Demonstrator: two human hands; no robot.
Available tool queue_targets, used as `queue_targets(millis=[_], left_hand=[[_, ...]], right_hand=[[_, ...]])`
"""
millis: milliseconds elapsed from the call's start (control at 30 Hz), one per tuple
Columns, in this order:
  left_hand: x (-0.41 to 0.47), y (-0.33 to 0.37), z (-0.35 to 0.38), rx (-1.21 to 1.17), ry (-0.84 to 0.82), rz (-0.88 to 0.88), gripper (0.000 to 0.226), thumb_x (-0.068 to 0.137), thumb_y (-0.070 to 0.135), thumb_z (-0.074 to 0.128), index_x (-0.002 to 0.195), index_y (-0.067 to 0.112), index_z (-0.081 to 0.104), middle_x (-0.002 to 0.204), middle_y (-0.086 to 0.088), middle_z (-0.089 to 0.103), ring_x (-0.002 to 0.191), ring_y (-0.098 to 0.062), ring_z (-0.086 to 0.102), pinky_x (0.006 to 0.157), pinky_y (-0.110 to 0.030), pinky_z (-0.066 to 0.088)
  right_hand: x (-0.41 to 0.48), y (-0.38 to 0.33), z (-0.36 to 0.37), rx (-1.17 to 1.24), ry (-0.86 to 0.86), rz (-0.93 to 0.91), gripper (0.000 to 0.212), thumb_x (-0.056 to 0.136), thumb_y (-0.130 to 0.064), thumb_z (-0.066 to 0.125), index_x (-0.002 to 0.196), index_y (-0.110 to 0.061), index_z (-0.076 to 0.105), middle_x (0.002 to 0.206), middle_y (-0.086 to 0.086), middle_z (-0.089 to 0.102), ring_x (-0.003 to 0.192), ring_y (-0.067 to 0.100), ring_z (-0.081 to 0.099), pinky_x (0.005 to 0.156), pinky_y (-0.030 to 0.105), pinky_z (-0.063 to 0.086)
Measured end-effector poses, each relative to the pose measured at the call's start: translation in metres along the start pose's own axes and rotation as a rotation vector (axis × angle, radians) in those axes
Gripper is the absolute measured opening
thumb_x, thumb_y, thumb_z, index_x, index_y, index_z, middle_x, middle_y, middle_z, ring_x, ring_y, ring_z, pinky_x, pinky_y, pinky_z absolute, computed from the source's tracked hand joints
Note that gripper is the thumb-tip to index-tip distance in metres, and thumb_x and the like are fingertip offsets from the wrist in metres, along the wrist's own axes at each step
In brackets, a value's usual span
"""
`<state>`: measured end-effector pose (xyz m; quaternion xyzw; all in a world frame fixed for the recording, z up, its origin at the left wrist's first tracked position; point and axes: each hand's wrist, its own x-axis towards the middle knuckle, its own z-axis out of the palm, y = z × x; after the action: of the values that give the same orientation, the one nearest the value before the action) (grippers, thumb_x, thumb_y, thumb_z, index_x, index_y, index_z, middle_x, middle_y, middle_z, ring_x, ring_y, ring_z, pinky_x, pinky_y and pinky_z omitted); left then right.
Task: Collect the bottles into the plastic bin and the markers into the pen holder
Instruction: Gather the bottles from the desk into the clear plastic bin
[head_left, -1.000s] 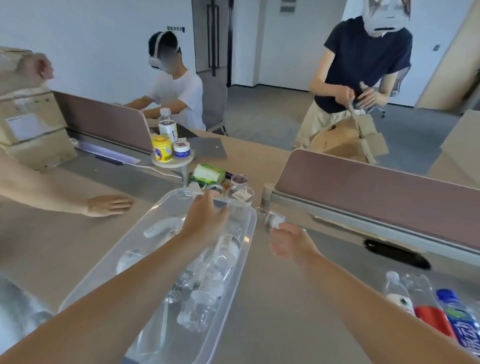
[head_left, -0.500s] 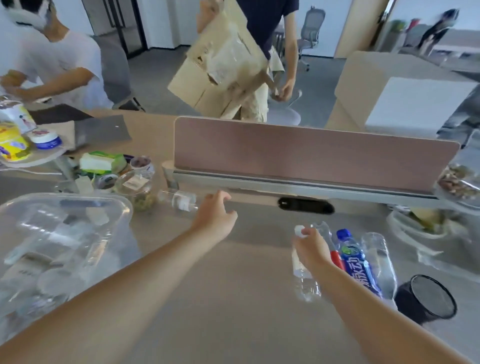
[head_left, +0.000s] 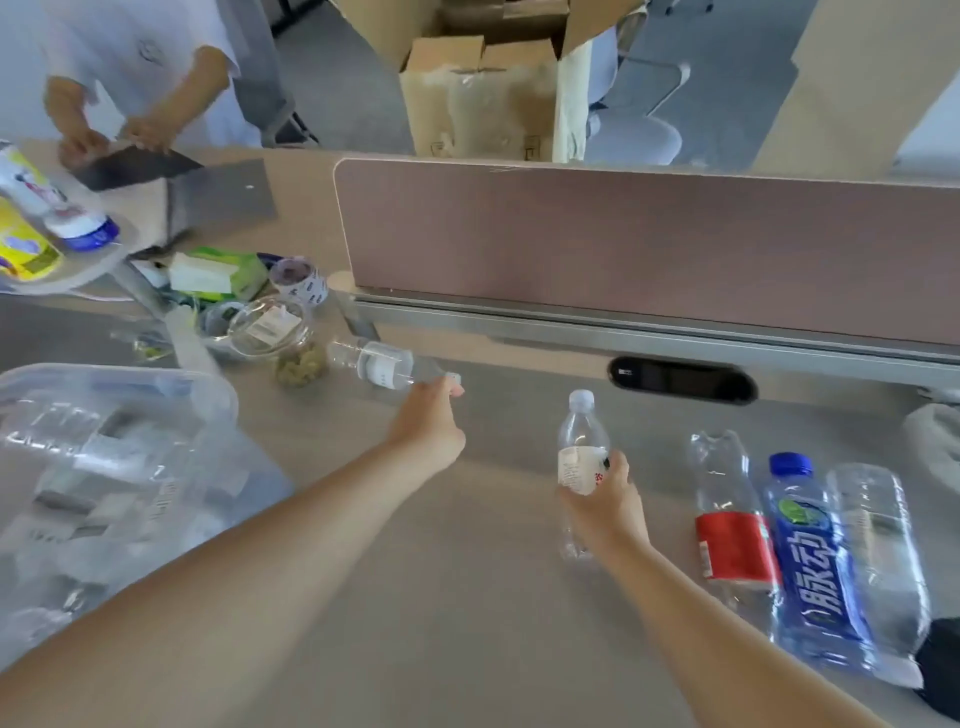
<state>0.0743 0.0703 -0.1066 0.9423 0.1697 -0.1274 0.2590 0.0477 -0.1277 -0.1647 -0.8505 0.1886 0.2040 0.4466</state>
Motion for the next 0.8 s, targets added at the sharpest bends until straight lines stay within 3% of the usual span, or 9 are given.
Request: queue_targets(millis=[67,167,267,333,400,500,600,733,800], left_hand=[[0.020,-0.019,-0.008,0.090,-0.009,-0.037,0.059,0.083,-0.004,0.050,0.136,0.021,0.043,0.134,-0.008,0.041,0.110,-0.029,0.055,0.076,-0.031,0.043],[0.053,-0.045,-0.017,0.283,-0.018,-0.040,0.063,0.081,-0.005,0.053,0.138,0.020,0.040,0.135,-0.013,0.039,0.119,-0.033,0.048,0.089,-0.038,0.045],[0.088,-0.067,-0.021,0.615,0.056,0.048,0.072,0.076,-0.003,0.061,0.140,0.020,0.035,0.141,-0.013,0.037,0.134,-0.032,0.033,0.106,-0.042,0.031],[0.108,-0.080,-0.022,0.693,0.080,0.073,0.082,0.072,-0.003,0.064,0.143,0.018,0.029,0.147,-0.012,0.032,0.140,-0.032,0.025,0.113,-0.048,0.019],[0.121,-0.090,-0.019,0.644,0.095,0.021,0.084,0.073,-0.005,0.063,0.145,0.018,0.025,0.149,-0.012,0.031,0.140,-0.033,0.025,0.113,-0.051,0.020],[0.115,-0.093,-0.008,0.614,0.084,-0.026,0.066,0.076,-0.002,0.063,0.134,0.020,0.041,0.137,-0.011,0.045,0.130,-0.036,0.037,0.108,-0.051,0.030],[0.096,-0.098,0.007,0.602,0.071,-0.059,0.051,0.080,0.002,0.062,0.125,0.023,0.050,0.128,-0.008,0.052,0.128,-0.033,0.040,0.112,-0.052,0.022],[0.066,-0.095,0.010,0.502,-0.028,-0.009,0.065,0.077,0.020,0.072,0.134,0.023,0.041,0.130,-0.007,0.054,0.123,-0.031,0.049,0.103,-0.041,0.036],[0.049,-0.082,-0.004,0.297,-0.023,0.003,0.073,0.074,0.030,0.075,0.135,0.017,0.038,0.128,-0.009,0.056,0.118,-0.032,0.055,0.095,-0.037,0.043]], right_hand=[[0.004,-0.019,0.013,0.049,-0.022,-0.049,0.046,0.078,-0.022,0.061,0.118,-0.022,0.039,0.101,0.000,0.058,0.081,0.019,0.059,0.058,0.029,0.045],[0.006,-0.041,0.030,0.049,-0.054,-0.118,0.048,0.080,-0.024,0.065,0.120,-0.024,0.039,0.103,-0.002,0.058,0.085,0.019,0.057,0.059,0.026,0.041],[0.010,-0.047,0.040,0.043,-0.086,-0.131,0.055,0.080,-0.028,0.066,0.127,-0.029,0.039,0.105,-0.005,0.059,0.090,0.017,0.060,0.063,0.025,0.042],[0.015,-0.047,0.040,0.027,-0.100,-0.125,0.057,0.080,-0.029,0.068,0.129,-0.030,0.039,0.102,-0.007,0.061,0.089,0.016,0.062,0.066,0.026,0.045],[0.025,-0.043,0.040,0.041,-0.106,-0.100,0.054,0.079,-0.027,0.069,0.126,-0.030,0.042,0.096,-0.008,0.062,0.083,0.013,0.064,0.061,0.025,0.047],[0.028,-0.031,0.042,0.134,-0.086,-0.006,0.052,0.078,-0.025,0.068,0.124,-0.026,0.044,0.093,-0.004,0.065,0.075,0.018,0.067,0.059,0.029,0.052],[0.017,-0.019,0.044,0.251,-0.088,0.093,0.040,0.079,-0.021,0.067,0.115,-0.018,0.048,0.085,0.002,0.066,0.061,0.021,0.065,0.052,0.033,0.056],[-0.001,-0.033,0.041,0.287,-0.058,0.079,0.041,0.078,-0.026,0.067,0.115,-0.018,0.050,0.095,0.005,0.066,0.067,0.022,0.065,0.049,0.026,0.050],[-0.011,-0.053,0.037,0.293,-0.046,0.029,0.040,0.077,-0.029,0.066,0.113,-0.020,0.051,0.094,0.003,0.066,0.071,0.022,0.066,0.053,0.031,0.054]])
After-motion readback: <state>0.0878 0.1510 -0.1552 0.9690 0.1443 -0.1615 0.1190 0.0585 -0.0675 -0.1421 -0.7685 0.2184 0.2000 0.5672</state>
